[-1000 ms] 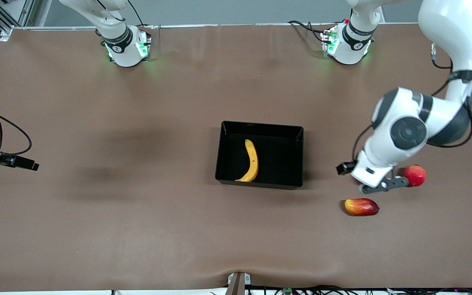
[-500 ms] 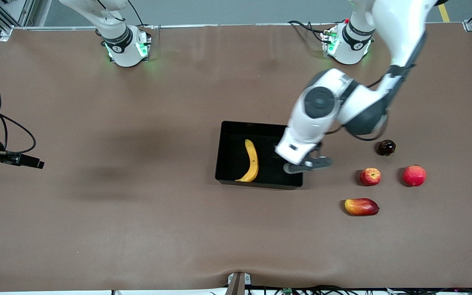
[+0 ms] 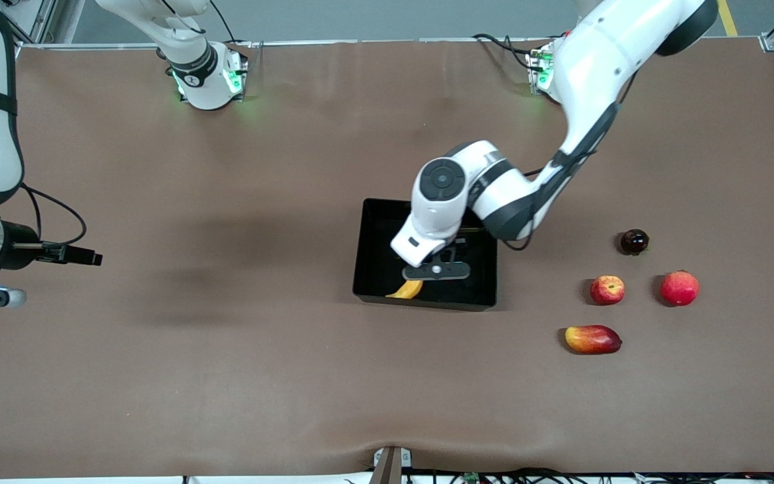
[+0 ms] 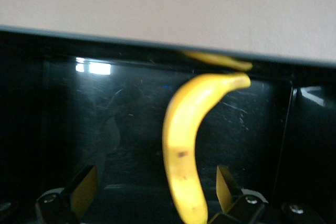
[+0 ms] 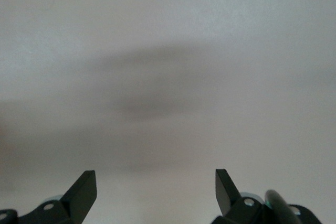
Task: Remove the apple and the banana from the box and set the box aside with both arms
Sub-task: 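Move the left gripper back into the box and grasp the banana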
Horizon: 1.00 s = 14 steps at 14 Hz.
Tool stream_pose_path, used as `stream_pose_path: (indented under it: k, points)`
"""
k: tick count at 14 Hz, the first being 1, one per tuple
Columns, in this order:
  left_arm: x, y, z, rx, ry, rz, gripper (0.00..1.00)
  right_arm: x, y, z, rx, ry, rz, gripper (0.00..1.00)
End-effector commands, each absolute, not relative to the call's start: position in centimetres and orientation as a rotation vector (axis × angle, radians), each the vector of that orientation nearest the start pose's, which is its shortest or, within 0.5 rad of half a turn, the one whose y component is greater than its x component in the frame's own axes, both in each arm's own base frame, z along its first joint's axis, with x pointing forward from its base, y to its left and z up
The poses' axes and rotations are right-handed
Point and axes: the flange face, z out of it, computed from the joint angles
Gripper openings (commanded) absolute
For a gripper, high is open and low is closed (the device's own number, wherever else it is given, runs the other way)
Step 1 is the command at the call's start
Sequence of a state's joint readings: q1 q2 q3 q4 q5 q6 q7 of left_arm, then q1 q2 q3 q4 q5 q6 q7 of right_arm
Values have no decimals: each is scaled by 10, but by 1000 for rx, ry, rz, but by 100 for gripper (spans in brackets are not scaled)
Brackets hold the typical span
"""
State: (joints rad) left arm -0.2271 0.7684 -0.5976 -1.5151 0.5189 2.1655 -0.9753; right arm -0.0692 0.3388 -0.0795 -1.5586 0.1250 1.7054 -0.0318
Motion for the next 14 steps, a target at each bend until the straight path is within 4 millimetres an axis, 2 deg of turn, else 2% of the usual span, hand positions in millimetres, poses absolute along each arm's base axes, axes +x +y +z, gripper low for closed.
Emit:
stream_pose_path:
  k: [1, 7, 8, 9, 10, 11, 12, 13, 14]
  points:
    - [535, -480, 246, -3159, 52, -100, 100, 626, -65, 430, -2988, 203, 331, 100]
    - [513, -501, 191, -3149, 56, -108, 100, 619, -44, 418, -2922, 195, 417, 100]
    - [513, -501, 182, -3154, 40, -110, 95, 619, -35, 418, -2924, 173, 424, 100]
    - [511, -505, 175, -3177, 37, -120, 86, 620, -27, 419, -2926, 157, 426, 100]
    - [511, -508, 174, -3195, 32, -133, 71, 620, -22, 419, -2928, 146, 427, 100]
    - [510, -507, 167, -3194, 30, -123, 46, 620, -13, 420, -2931, 123, 427, 100]
    - [509, -506, 165, -3191, 38, -121, 14, 621, 1, 421, -2936, 94, 426, 100]
    - [510, -507, 169, -3192, 40, -131, 0, 622, 10, 423, -2938, 71, 419, 100]
    - [513, -507, 175, -3194, 45, -148, 0, 623, 23, 424, -2932, 47, 414, 100]
